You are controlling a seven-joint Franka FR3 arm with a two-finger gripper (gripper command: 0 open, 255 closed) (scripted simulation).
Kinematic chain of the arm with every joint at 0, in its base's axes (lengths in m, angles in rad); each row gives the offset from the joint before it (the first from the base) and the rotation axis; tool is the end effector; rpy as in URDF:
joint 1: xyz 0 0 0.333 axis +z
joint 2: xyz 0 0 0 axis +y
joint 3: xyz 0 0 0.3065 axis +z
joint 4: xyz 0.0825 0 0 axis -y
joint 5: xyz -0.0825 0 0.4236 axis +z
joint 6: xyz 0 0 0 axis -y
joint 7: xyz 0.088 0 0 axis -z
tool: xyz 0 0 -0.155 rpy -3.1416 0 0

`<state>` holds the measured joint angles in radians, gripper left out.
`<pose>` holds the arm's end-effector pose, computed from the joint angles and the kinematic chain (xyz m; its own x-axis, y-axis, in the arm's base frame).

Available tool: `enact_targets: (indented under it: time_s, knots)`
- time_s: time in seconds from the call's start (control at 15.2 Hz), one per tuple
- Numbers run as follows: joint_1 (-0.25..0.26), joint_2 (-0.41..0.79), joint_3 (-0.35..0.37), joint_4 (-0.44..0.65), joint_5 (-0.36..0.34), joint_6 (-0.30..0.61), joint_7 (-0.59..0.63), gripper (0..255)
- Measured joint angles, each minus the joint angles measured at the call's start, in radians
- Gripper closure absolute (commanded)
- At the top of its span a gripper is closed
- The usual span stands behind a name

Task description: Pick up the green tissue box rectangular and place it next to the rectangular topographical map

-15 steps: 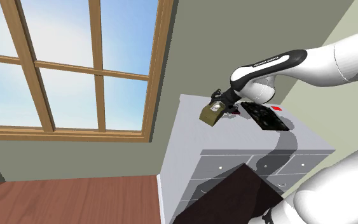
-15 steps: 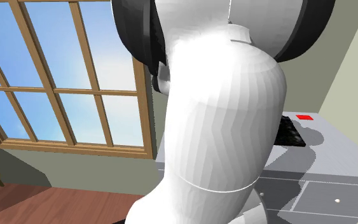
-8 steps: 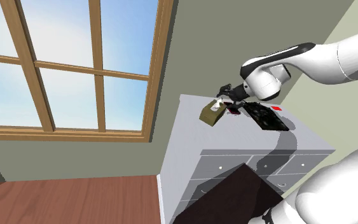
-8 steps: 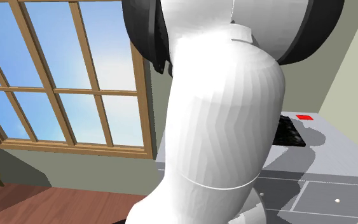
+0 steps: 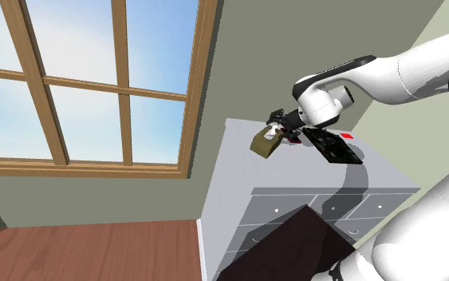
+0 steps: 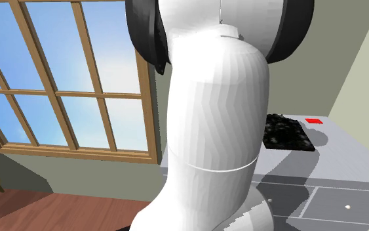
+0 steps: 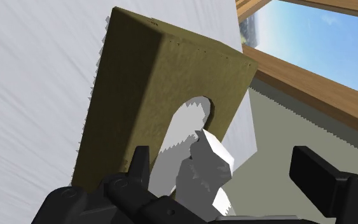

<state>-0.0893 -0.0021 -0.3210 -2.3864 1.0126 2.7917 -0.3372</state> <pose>0.5081 -0.2483 0.2715 0.4736 -0.8351 0.2798 -0.6567 -0.5465 -0.5197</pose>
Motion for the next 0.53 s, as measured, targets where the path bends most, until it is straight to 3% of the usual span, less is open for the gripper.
enact_targets:
  time_s: [0.26, 0.33, 0.53]
  knots:
    - [0.0, 0.003, 0.0, 0.001, 0.005, 0.001, -0.004, 0]
    - [0.0, 0.003, 0.0, 0.001, 0.005, 0.001, -0.004, 255]
    - [0.0, 0.003, 0.0, 0.001, 0.005, 0.001, -0.004, 255]
